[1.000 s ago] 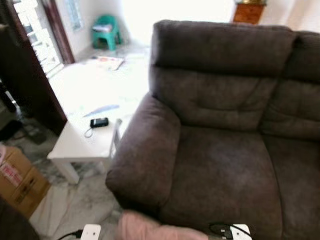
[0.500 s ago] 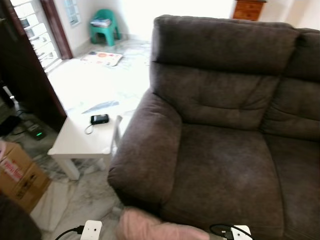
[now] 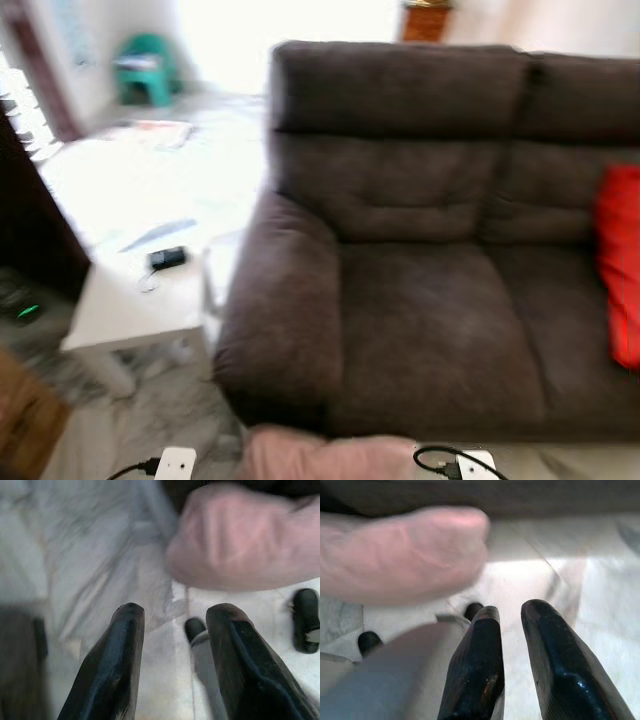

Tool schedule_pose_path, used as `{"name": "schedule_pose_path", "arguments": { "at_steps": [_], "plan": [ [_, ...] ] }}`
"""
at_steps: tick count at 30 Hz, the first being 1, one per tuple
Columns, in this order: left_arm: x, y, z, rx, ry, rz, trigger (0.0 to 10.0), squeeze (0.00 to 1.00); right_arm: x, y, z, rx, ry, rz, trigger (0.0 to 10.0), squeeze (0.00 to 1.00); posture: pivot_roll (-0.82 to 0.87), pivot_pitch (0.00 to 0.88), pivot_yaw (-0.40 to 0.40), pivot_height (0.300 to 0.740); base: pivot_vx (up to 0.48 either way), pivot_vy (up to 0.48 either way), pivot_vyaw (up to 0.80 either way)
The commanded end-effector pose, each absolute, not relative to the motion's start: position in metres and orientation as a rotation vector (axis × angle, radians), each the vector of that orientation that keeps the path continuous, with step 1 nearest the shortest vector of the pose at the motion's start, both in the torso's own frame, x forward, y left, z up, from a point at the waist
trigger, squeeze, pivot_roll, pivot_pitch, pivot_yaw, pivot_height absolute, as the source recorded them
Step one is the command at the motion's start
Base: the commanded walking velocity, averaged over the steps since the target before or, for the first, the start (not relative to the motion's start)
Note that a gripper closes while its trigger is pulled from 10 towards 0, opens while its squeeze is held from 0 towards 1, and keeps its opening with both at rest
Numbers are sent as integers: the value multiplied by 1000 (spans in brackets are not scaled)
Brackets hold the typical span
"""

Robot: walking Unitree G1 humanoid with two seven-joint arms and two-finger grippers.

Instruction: Move the pillow to the sofa from floor

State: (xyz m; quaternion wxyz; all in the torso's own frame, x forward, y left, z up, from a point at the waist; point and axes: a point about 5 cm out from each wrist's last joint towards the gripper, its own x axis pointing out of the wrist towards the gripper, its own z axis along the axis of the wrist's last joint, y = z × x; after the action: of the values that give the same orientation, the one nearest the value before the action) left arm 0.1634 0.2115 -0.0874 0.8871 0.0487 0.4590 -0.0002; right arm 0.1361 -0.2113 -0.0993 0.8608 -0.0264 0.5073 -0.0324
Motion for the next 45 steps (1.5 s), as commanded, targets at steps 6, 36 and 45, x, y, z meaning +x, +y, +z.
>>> {"name": "schedule_pose_path", "arguments": {
  "at_steps": [6, 36, 45],
  "plan": [
    [159, 212, -89, 98, 964, 4, 10000, 0, 139, -214, -98, -73, 1057, -62, 10000, 0, -5, 0, -6, 740, 0, 160, -783],
    [159, 214, -89, 151, 964, 18, 10000, 0, 143, -212, -96, -89, 1027, -23, 10000, 0, -5, 0, -9, 740, 0, 0, -101],
    [156, 217, -90, 183, 980, 28, 10000, 0, 142, -212, -96, -74, 1027, -29, 10000, 0, -3, 0, -8, 740, 0, -120, 622]
  ]
}}
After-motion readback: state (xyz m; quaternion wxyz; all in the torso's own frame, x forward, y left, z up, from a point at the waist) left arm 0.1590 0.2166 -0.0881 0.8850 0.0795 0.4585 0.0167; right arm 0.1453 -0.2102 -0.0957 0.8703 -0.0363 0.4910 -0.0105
